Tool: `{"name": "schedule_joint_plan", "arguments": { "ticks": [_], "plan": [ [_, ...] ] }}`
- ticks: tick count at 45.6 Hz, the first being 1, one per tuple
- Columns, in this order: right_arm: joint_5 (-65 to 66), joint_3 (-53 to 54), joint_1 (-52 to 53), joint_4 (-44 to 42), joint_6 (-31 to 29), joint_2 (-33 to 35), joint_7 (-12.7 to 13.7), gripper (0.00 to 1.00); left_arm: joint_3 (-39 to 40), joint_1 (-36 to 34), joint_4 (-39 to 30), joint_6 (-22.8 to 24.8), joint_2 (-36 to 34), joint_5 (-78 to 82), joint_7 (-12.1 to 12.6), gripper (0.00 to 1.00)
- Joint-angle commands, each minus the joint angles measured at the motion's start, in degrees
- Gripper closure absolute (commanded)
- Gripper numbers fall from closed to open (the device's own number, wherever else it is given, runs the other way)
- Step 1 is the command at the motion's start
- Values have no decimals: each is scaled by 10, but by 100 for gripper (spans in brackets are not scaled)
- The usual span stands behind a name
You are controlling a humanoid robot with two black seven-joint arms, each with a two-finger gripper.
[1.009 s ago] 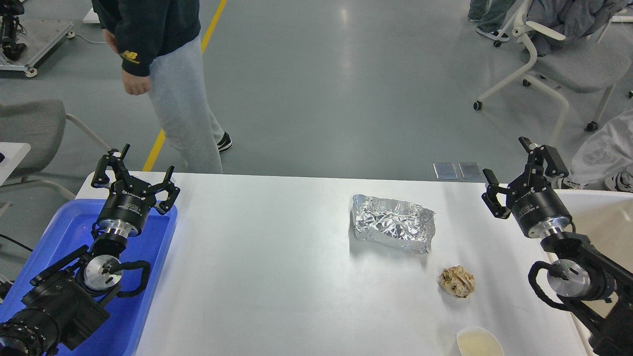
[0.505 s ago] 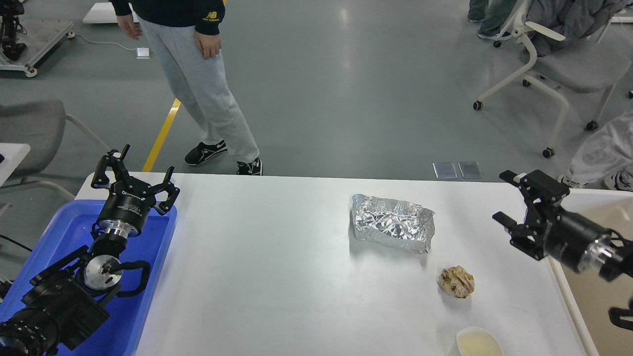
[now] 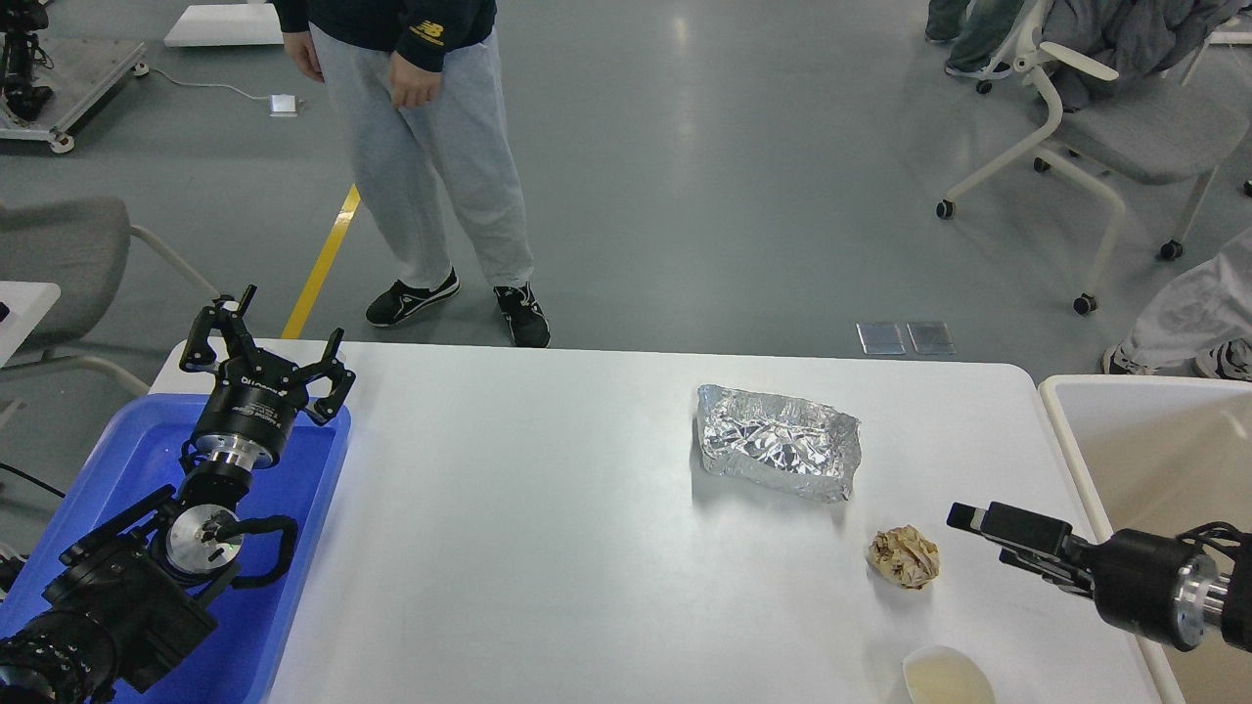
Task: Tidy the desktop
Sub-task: 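Lower the right gripper toward the small paper cup nearest the robot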
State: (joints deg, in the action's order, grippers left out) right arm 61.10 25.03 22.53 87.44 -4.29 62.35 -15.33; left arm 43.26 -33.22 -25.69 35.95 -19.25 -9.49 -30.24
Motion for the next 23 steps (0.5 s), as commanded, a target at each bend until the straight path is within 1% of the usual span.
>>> {"name": "schedule_joint_plan", "arguments": {
  "ticks": [1, 2, 3, 5, 15, 23],
  "plan": [
    [67, -33, 15, 5, 0, 31, 47, 0, 0, 0, 0, 1, 0, 0, 0, 0],
    [65, -34, 15, 9, -2, 34, 52, 0, 0, 0, -1, 0, 0, 0, 0, 0],
    [60, -34, 15, 16, -5, 42, 64, 0, 0, 0, -1, 0, 0, 0, 0, 0],
    [48, -35, 15, 25, -7, 49, 70, 0, 0, -1, 0, 0, 0, 0, 0, 0],
    [53, -57, 15, 57, -8, 72, 58, 0, 0, 0, 0, 0, 0, 0, 0, 0],
    [68, -66, 12, 64, -11, 74, 51, 0, 1, 0, 0, 0, -1, 0, 0, 0]
  ]
}}
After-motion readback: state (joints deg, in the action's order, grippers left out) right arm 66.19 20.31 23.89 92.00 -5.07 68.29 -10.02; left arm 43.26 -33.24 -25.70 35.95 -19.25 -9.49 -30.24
